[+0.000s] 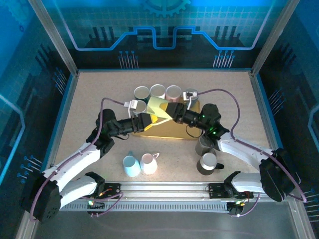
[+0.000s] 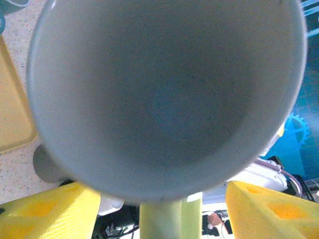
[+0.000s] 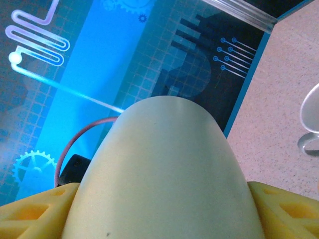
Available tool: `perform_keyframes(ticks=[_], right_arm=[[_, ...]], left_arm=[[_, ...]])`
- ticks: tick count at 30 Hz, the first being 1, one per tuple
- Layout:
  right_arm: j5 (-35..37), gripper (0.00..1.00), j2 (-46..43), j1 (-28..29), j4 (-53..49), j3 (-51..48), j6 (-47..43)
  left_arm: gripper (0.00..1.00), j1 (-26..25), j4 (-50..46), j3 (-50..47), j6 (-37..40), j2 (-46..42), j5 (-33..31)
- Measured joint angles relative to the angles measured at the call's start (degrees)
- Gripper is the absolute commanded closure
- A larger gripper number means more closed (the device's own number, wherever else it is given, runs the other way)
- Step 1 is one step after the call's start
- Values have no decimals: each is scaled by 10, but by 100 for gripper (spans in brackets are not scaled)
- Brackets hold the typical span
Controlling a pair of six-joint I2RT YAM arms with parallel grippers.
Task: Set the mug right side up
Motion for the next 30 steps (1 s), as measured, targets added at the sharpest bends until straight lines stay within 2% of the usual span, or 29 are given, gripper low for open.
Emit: perform_keyframes(ticks=[10,12,13,19,22,25,30], right_arm=[[5,63,2,6,68,-41,8],[3,56,2,6,86,-47,-4],[3,49,2,6,91,-47,-6],[-1,14,-1,9,91,-47,-14],[-8,0,-22,16,49,-47,-27],[-3,0,-61,16,-32,-33,-61],[67,1,-135,19,-262,52,-179]], left_arm=[[87,-2,-12,0,1,-1,12],[96,-2,-12,0,-17,-1,18],[100,-2,-9,0,-22,-1,20],[100,-2,-20,0,-18,-11,24],[100,-4,-82,2,34,-42,19],[100,-3,-186,23,106,-82,-6],[100,-9,-347,81,241,-138,-73]])
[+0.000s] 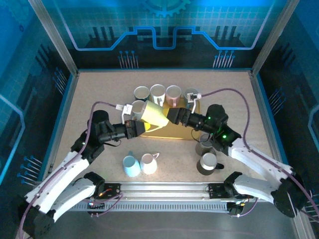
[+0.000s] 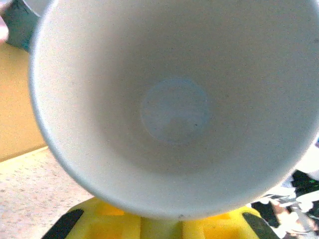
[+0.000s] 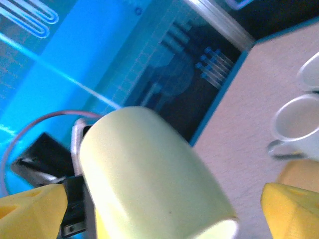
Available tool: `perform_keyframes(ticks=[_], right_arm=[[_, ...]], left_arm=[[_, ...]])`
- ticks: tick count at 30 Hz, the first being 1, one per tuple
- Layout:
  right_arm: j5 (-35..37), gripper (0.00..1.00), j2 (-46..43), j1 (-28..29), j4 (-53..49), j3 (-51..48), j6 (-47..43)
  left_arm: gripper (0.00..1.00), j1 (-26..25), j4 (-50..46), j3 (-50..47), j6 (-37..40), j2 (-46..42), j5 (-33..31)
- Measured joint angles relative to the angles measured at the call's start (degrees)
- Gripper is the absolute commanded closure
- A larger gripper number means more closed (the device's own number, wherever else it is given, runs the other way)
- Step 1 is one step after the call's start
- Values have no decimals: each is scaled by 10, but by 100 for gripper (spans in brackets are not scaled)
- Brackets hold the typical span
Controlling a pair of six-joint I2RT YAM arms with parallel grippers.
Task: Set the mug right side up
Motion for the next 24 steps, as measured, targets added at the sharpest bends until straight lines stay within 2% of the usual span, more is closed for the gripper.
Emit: perform_keyframes(ticks=[5,11,17,24], right_arm=[[131,2,-53,6,-194,79,-92],[177,5,-98,7,-308,105,-212],[203,5,-109,7,-360,107,-265],[214,5,-133,7,-368,92,-280]], left_arm=[[100,-30,-127,62,133,3,-92],[100,-86,-224,117,248,77,-233],[100,-107,-230,132,289,175,-317],[100,-108,-217,144,289,271,-381]])
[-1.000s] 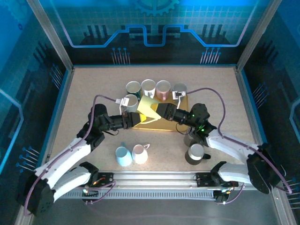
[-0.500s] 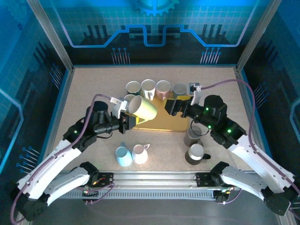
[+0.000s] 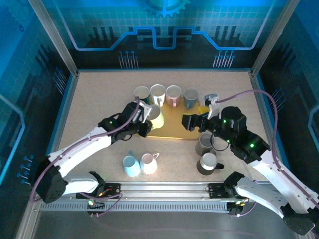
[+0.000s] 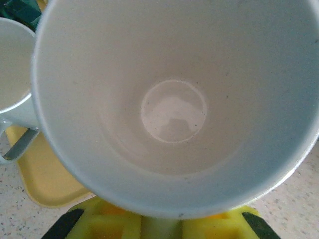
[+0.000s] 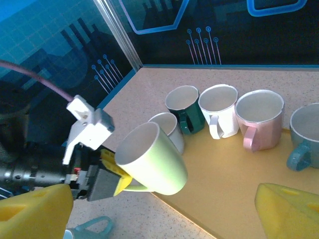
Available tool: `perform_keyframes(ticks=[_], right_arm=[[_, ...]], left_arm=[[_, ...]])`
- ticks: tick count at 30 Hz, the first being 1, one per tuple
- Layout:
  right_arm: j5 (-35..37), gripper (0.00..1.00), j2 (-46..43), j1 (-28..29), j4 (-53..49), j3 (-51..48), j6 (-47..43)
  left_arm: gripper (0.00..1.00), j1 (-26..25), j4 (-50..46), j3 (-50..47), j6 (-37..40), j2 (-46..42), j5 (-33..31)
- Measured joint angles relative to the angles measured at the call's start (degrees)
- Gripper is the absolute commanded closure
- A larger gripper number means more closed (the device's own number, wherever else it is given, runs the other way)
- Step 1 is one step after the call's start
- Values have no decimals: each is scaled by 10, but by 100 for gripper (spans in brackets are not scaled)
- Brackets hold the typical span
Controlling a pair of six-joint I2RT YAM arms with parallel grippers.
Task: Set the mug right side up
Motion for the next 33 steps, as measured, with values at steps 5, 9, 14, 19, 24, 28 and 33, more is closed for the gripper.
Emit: perform_keyframes(ticks=[5,9,14,19,24,28,33], right_arm=[[7,5,-8,0,-1,-15,-12],[7,5,-8,0,0,-17,-18],[7,5,-12,0,-1,-20,-26],[7,5,-15,0,-1,-23,-33],[7,4,-18,0,-1,-38,-39],[7,4,-18,-1,-5,-42,-43],[7,4,-16,-5,-5,-42,-47]], left_arm=[[100,-24,25,10,0,61,-64],[100,-33,52,11,-1,104,-108],[100,-33,71,22,-12,162,-152],[100,-31,82,35,-19,208,-170],[100,-29,81,65,-31,247,-192],[100,-26,83,76,-35,260,-209],[100,-17,84,77,-47,267,-217]])
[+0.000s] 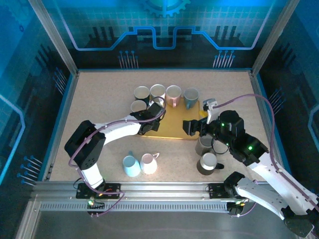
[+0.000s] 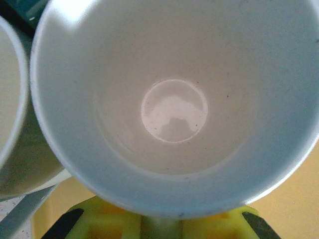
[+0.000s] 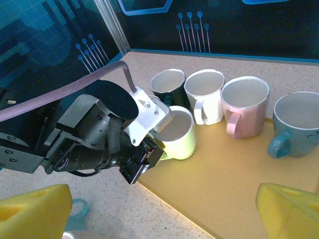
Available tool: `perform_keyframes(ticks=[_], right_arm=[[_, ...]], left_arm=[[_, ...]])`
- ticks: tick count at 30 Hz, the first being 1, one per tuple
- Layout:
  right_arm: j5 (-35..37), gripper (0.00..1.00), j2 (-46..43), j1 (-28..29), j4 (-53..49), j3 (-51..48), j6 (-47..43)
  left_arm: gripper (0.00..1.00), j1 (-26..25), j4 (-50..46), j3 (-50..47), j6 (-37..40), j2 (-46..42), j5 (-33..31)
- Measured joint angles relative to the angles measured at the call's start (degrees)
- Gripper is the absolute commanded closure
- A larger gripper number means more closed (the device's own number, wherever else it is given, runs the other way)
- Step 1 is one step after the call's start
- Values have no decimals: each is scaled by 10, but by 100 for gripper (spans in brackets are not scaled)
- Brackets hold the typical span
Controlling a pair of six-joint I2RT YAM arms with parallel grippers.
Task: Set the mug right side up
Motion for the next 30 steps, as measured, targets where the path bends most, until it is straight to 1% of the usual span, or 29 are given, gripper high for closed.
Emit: perform_keyframes(ticks=[6,13,16,21,26,30], right_arm=[[-3,4,11,-7,0,1,-1],[-7,4,19,-7,0,4,-1],[-8,4,19,-8,0,4,-1],[-15,3,19,-11,0,6,-3],[-23,4,19,-11,-3,9,-7],[-44,4,25,-11,-18,21,-21]], left_arm=[[99,12,2,0,-12,4,2],[77,21,3,24,-20,24,11],[74,22,3,27,-27,27,12],[63,23,3,31,-38,26,13],[61,21,-3,28,-55,9,15],[62,10,-16,17,-62,-38,16]])
